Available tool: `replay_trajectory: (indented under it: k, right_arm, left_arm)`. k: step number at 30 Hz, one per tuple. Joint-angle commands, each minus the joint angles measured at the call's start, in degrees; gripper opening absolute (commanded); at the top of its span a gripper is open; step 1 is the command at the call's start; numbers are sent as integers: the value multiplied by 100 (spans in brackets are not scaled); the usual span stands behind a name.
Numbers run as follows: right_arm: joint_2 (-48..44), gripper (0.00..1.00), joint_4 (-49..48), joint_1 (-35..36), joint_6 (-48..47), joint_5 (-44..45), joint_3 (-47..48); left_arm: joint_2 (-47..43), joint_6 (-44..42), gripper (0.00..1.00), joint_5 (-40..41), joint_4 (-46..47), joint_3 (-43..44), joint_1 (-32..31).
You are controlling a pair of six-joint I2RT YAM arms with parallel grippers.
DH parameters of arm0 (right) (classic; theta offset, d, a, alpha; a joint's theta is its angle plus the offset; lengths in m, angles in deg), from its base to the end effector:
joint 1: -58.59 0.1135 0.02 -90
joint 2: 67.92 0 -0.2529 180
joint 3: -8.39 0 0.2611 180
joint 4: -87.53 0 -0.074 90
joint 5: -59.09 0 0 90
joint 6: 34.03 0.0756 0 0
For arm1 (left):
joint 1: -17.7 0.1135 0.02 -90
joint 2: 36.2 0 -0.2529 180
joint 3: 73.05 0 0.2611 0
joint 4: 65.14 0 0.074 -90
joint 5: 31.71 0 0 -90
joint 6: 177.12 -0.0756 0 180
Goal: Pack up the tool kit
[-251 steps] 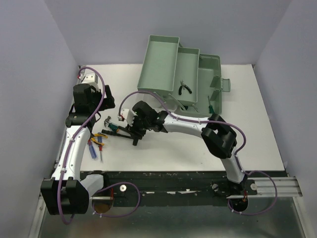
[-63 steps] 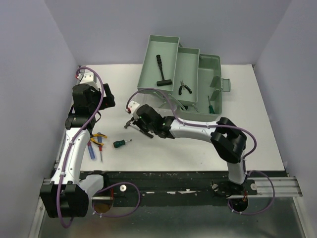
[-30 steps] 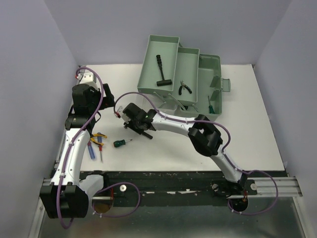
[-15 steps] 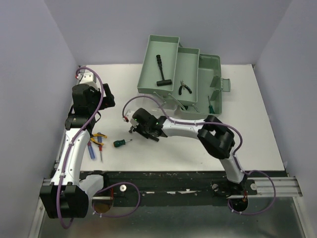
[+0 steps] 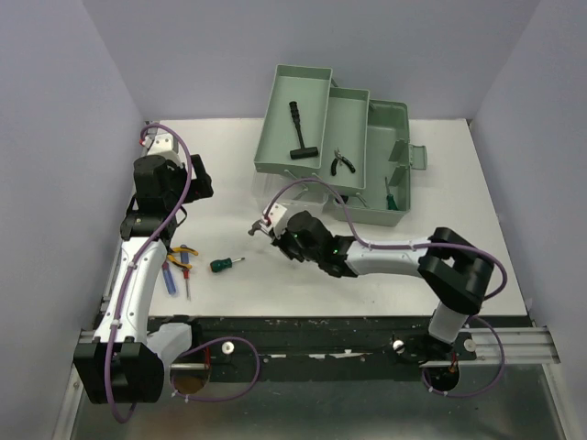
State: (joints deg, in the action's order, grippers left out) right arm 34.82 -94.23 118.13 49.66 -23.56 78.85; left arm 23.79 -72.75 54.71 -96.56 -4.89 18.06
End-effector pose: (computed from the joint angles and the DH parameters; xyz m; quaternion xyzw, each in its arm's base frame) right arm 0.2237 0.3613 0.1451 -0.4443 0.7446 0.1720 0.4675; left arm 0.2893 -0.0029 0.3106 -0.0900 0.8300 -0.0929 0.5426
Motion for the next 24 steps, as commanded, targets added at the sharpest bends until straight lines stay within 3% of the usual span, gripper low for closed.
replay_trajectory:
  k: [1, 10, 15, 20, 24]
  right_arm:
    - [-955, 1, -1202, 39, 51, 345, -346]
    - [-2337, 1, -1387, 39, -600, 1161, -286]
    - [-2232, 1, -378, -162, -811, 1602, 934]
    - [-1566, 1, 1879, -882, 22, 1120, 2840]
    - [-942, 1, 2900, -1427, 612, 663, 4020]
  left_arm:
    - [-57, -22, 99, 32, 11, -3, -18]
    - [-66, -22, 99, 15, 2, 6, -18]
    - [-66, -13, 99, 15, 2, 6, -18]
    - [-110, -22, 99, 23, -6, -3, -18]
    - [-136, -31, 99, 32, -15, 6, -18]
